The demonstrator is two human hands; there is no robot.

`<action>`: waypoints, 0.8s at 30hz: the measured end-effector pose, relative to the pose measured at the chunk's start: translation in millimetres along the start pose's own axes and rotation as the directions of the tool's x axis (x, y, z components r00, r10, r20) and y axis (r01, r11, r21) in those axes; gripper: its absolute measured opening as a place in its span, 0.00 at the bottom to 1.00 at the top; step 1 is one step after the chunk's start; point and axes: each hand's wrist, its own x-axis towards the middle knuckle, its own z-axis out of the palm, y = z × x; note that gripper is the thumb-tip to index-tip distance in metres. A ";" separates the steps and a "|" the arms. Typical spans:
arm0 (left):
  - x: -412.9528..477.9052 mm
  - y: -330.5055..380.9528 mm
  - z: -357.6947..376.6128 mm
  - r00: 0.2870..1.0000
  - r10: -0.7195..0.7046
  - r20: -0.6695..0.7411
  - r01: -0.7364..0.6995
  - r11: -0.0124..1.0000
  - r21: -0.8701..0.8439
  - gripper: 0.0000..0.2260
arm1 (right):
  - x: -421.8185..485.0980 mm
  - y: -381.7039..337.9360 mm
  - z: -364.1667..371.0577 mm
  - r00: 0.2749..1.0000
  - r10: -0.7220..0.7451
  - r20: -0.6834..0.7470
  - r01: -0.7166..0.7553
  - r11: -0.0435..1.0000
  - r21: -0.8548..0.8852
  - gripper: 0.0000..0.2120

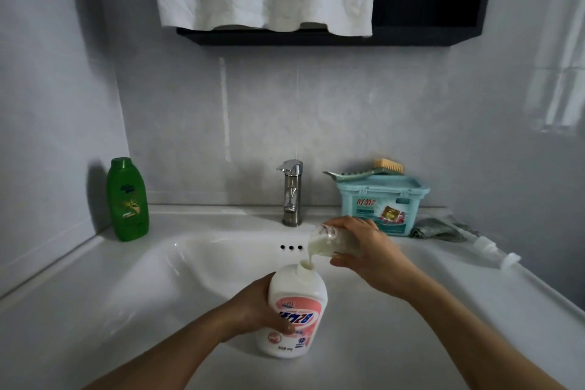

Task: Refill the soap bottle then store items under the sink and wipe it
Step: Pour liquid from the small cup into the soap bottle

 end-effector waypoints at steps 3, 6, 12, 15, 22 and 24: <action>-0.6 -0.3 0.0 1.000 0.006 0.003 -0.006 1.000 -0.003 0.30 | 0.0 -0.6 0.1 1.000 0.005 0.000 -0.005 1.000 -0.002 0.25; -0.2 -0.5 -0.2 1.000 0.006 -0.002 -0.006 1.000 0.007 0.31 | -0.2 -0.7 0.2 1.000 0.004 -0.002 -0.004 1.000 -0.006 0.25; 0.8 -1.7 -0.2 1.000 0.003 0.003 -0.003 1.000 0.007 0.31 | -0.5 0.3 -0.2 1.000 -0.005 0.008 0.005 1.000 0.004 0.25; 0.7 -1.8 -0.3 1.000 0.003 0.008 -0.004 1.000 0.001 0.32 | -0.3 0.0 -0.5 1.000 -0.009 0.010 0.009 1.000 0.005 0.25; 1.0 -1.4 -0.7 1.000 0.004 0.015 -0.004 1.000 0.007 0.33 | 0.0 0.6 0.2 1.000 -0.011 0.001 0.011 1.000 0.001 0.25; 1.3 -2.3 -0.6 1.000 0.004 0.010 -0.004 1.000 0.005 0.33 | 0.1 0.7 0.2 1.000 -0.011 0.000 0.011 1.000 -0.002 0.25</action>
